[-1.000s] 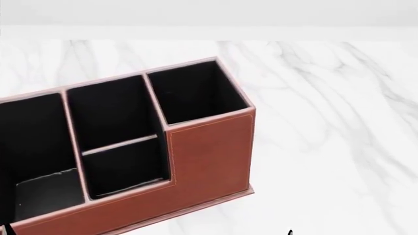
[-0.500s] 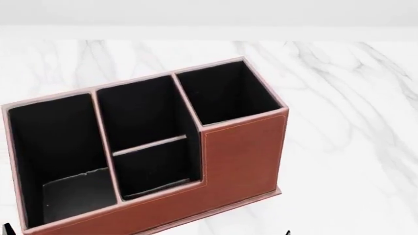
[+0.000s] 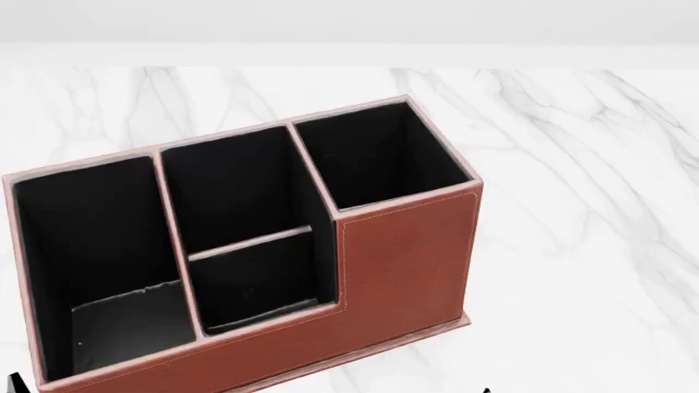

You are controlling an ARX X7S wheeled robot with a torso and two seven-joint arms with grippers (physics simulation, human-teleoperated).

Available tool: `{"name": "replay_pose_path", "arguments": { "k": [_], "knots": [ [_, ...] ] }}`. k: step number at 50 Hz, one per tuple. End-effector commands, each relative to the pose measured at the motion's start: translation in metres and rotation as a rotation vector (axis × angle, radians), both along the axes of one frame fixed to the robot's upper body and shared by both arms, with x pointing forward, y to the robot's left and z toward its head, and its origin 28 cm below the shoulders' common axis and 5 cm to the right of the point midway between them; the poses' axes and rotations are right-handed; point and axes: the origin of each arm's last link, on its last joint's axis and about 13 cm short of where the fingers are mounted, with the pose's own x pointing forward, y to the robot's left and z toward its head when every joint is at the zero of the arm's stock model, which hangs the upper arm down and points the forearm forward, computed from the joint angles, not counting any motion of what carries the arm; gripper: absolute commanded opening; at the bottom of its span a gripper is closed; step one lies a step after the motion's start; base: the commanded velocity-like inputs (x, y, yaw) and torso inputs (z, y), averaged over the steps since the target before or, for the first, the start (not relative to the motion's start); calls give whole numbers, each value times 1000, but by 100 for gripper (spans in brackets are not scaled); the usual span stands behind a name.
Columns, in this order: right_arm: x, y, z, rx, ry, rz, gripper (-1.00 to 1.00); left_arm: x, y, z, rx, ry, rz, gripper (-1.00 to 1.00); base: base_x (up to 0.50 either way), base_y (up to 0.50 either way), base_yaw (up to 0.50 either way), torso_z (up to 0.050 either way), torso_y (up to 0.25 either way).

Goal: Pick up the book and place it in the back compartment of the caddy.

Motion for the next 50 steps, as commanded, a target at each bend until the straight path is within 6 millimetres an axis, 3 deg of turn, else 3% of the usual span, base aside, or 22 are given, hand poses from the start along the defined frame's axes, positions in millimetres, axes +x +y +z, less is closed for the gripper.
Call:
{"name": "replay_pose_path", "arguments": {
  "k": [1, 14, 31, 40, 42, 50],
  "knots": [
    [-2, -1, 2, 4, -9, 6, 100, -4, 5, 5, 22, 10, 8, 100, 0, 0, 0, 0, 0],
    [-6, -5, 7, 24, -28, 2, 100, 12, 21, 11, 240, 189, -170, 100, 0, 0, 0, 0, 0],
    [-6, -7, 8, 32, -37, -3, 100, 51, 31, 23, 301, 329, -455, 100, 0, 0, 0, 0, 0],
    [-7, -7, 8, 34, -40, -6, 100, 60, 27, 33, 365, 414, -636, 100, 0, 0, 0, 0, 0],
    [-6, -7, 8, 32, -39, -6, 100, 68, 26, 31, 403, 432, -592, 100, 0, 0, 0, 0, 0],
    [-5, -6, 7, 29, -34, -6, 100, 77, 23, 27, 385, 476, -716, 100, 0, 0, 0, 0, 0]
  ]
}}
